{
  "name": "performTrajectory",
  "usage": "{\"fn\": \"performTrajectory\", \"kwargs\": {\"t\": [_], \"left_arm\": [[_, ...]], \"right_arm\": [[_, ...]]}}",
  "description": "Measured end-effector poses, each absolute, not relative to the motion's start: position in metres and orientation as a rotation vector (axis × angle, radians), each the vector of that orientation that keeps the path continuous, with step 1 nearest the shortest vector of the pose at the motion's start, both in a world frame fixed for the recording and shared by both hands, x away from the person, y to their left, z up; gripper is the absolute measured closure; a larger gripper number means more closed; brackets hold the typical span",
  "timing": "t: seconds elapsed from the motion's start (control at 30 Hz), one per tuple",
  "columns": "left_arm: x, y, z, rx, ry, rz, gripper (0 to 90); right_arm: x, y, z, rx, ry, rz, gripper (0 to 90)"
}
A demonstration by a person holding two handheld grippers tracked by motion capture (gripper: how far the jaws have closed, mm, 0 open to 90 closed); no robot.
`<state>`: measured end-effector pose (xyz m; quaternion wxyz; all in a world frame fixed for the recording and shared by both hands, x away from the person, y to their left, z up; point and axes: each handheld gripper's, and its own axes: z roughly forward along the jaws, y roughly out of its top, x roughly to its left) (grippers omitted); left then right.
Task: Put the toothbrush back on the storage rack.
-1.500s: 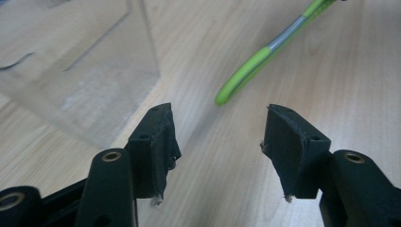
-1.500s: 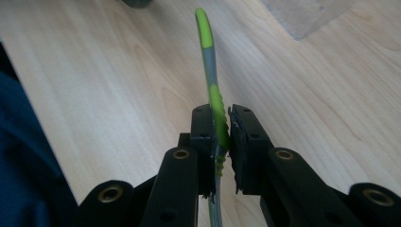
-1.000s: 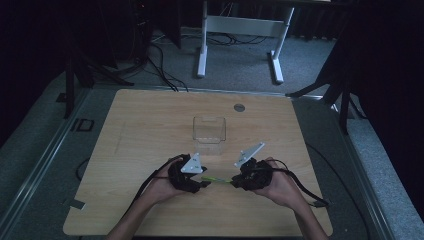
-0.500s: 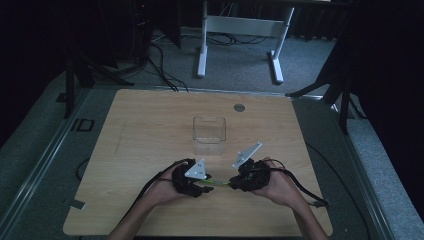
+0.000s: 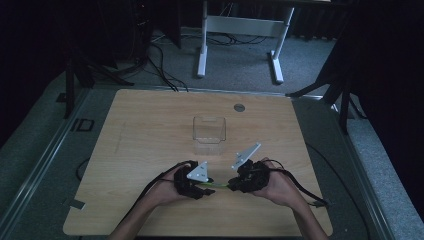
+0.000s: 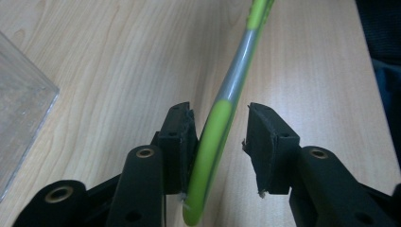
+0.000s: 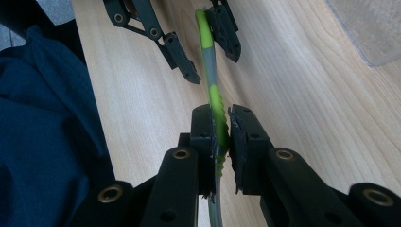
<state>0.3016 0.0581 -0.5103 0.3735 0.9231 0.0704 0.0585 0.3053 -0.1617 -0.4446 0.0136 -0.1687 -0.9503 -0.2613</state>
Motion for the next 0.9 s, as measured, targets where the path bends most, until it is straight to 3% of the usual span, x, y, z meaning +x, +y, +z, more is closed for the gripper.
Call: {"fn": "performTrajectory", "kwargs": {"t": [0.57, 0.9], "left_arm": [[0.2983, 0.0556, -0.5125, 2.391, 0.108, 0.122, 78.0], [0.2973, 0.0540, -0.5122, 2.397, 0.109, 0.127, 80.2]], "right_arm": [[0.3053, -0.1611, -0.4467, -0.490, -2.949, -0.758, 79.2], [0.3119, -0.1635, -0.4476, -0.566, -2.983, -0.819, 64.5]]}}
